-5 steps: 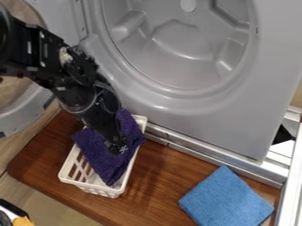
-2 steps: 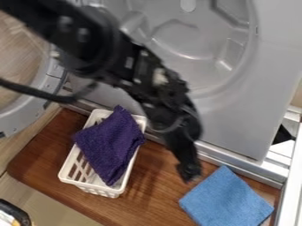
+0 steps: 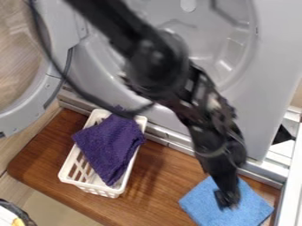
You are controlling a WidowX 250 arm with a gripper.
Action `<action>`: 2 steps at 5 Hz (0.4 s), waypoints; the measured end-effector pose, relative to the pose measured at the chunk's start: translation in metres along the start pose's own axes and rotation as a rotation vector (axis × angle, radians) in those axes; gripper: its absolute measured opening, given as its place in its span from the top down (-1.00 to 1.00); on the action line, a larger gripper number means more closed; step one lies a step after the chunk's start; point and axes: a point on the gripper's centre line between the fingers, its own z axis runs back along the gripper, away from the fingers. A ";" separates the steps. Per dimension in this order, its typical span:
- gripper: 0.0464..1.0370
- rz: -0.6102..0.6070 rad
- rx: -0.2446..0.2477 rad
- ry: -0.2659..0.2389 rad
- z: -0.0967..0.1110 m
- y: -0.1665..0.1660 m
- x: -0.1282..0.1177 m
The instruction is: Moved the blue cloth next to the basket
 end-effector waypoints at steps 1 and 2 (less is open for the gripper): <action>-0.92 -0.019 -0.038 0.045 -0.022 -0.011 0.001; -0.92 -0.019 -0.063 0.081 -0.039 -0.018 -0.006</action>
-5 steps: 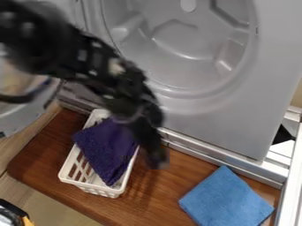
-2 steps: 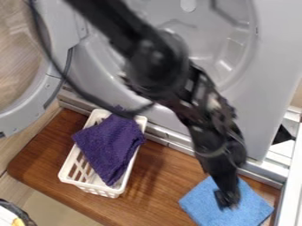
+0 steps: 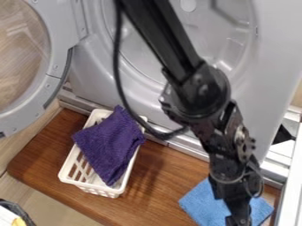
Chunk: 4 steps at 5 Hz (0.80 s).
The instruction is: Moved the blue cloth next to the basket
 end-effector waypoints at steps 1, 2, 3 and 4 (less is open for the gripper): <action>-0.92 0.016 -0.016 0.001 -0.013 0.000 -0.005; -0.92 0.041 0.002 0.006 -0.021 0.008 -0.012; -0.92 0.042 0.027 0.004 -0.022 0.014 -0.012; -0.92 0.085 0.042 0.015 -0.021 0.023 -0.022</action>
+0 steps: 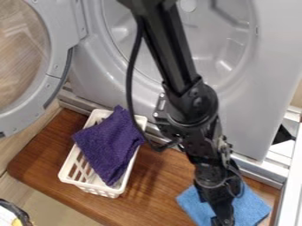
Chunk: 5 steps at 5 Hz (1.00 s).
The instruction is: Moved the blue cloth next to the basket
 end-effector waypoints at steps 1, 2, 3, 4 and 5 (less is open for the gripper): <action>-0.92 0.043 0.031 0.051 0.001 0.014 -0.018; -0.92 0.086 0.065 0.101 0.006 0.029 -0.043; -0.92 0.175 0.082 0.135 0.010 0.042 -0.073; -0.92 0.250 0.099 0.153 0.019 0.052 -0.097; -0.92 0.337 0.128 0.157 0.028 0.069 -0.120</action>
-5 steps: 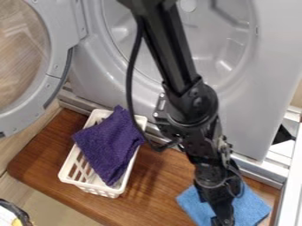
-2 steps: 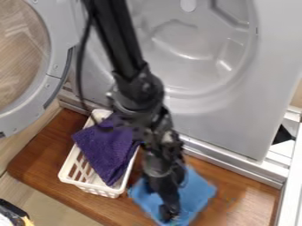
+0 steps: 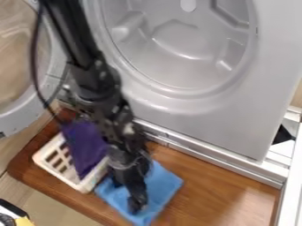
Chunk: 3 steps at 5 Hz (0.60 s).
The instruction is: Moved the blue cloth next to the basket
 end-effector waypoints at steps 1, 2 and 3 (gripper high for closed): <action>-0.92 0.050 0.018 -0.012 0.004 0.016 -0.006; -0.92 0.058 0.009 -0.018 0.004 0.015 -0.004; -0.92 0.001 -0.006 -0.042 0.005 0.003 0.012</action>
